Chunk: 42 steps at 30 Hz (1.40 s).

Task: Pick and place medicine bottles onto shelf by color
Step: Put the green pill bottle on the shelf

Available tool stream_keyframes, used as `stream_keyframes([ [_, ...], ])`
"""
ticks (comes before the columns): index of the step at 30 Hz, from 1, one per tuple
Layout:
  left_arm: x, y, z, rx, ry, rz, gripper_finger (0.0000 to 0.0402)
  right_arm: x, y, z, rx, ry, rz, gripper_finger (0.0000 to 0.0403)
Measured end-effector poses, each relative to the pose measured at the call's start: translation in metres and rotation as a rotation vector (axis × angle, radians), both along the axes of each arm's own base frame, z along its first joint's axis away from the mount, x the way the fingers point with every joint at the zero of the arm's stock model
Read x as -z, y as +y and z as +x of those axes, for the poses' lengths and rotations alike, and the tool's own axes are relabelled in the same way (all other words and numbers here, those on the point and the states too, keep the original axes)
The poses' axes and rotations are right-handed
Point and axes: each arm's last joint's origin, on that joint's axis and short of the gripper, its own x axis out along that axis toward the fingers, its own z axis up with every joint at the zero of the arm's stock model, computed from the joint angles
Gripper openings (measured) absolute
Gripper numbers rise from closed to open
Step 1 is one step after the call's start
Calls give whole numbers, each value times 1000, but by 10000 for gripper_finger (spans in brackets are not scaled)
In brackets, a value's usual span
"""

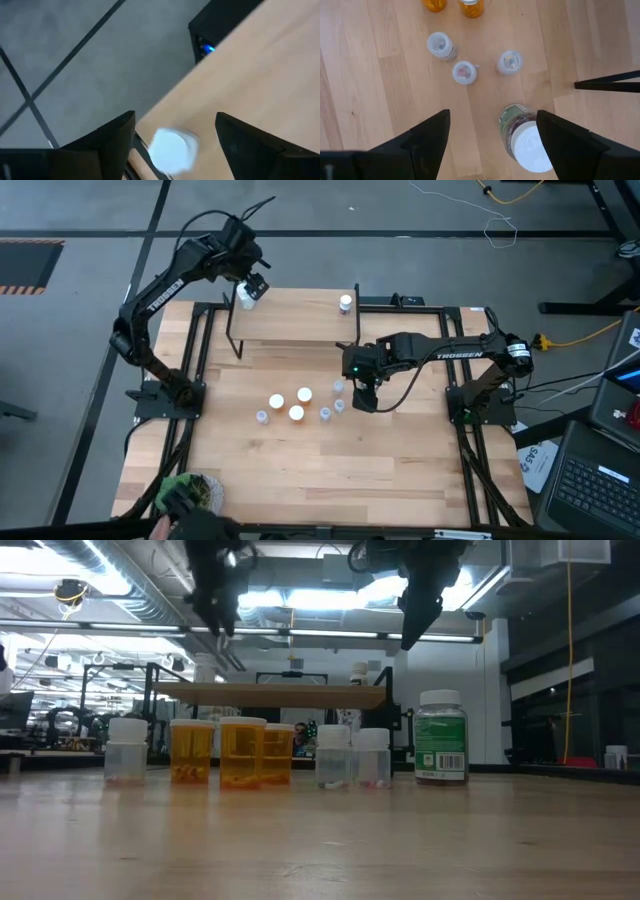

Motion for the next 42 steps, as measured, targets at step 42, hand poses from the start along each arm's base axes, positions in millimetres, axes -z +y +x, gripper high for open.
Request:
stream_keyframes([
  [42, 38, -194, -106, 221, -270, -359, 271, 54, -1, 45, -96, 51, -153, 298],
])
